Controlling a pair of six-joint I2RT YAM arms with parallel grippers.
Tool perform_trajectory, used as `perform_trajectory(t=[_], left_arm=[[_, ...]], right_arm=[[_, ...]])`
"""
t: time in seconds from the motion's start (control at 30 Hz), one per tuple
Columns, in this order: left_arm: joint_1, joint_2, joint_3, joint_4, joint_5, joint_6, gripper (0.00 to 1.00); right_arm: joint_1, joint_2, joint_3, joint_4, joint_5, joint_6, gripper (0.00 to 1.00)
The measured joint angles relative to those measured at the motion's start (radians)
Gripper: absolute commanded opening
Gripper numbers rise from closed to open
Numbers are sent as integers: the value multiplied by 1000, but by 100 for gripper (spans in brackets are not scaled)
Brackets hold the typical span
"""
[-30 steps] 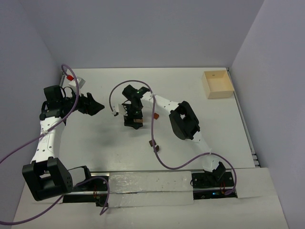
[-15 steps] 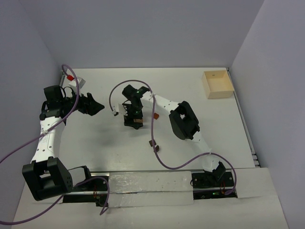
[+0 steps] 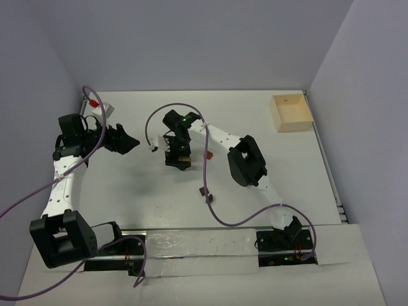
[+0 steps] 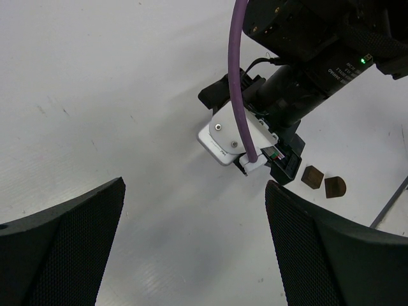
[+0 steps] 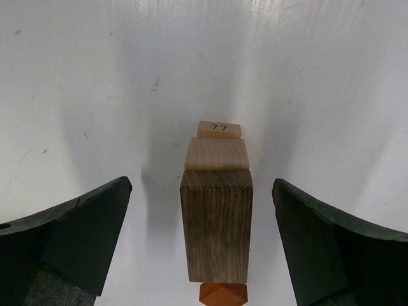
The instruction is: Build the wood block tower
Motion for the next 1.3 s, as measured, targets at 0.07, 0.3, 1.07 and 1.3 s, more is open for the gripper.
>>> perform_trajectory(t=[0.07,0.3,1.07,1.3], left_arm=[[0,0,1,0,0,0,97],[0,-1,7,0,0,-3,99],[0,-69,22,11,-10,-76,99],[0,-68,21,45,-11,-103,99]], right_arm=[[-1,-1,9,-5,-1,2,100],[-2,-25,61,-24,-3,6,100],[-192,-481,-116,-33,-108,180,91],[-310,-514,-357,24,12,238,88]])
